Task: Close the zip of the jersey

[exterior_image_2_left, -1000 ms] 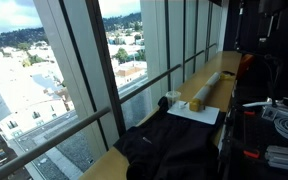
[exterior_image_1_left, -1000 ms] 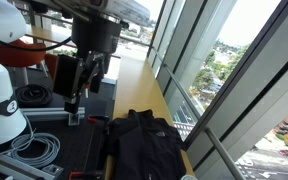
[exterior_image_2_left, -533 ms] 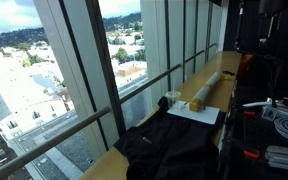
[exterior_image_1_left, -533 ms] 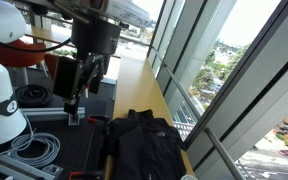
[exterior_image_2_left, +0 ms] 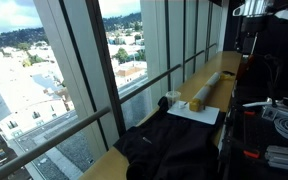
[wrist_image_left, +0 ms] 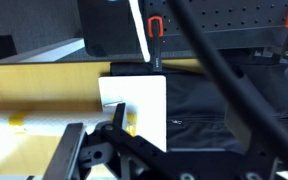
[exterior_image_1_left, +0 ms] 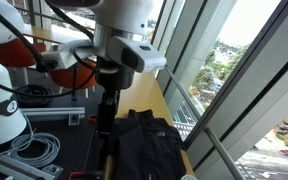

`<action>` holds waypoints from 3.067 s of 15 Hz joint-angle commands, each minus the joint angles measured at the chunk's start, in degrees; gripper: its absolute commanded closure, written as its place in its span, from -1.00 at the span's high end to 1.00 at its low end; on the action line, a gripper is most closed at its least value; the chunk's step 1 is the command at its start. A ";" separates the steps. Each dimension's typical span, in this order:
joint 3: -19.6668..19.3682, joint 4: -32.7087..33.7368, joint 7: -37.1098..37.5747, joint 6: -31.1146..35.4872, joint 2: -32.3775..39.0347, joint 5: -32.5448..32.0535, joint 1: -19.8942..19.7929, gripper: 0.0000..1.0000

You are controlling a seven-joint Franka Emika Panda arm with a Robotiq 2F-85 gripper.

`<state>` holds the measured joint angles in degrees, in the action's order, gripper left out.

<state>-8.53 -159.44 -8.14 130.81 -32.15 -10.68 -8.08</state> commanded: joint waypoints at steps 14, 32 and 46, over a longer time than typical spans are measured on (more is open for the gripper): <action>6.74 20.42 -13.12 40.89 49.67 21.92 4.83 1.00; 9.51 43.75 -2.73 42.55 80.59 10.03 2.71 1.00; 7.28 49.83 2.32 40.80 86.31 10.08 7.87 1.00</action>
<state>0.45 -110.00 -9.31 172.34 53.51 0.35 -2.98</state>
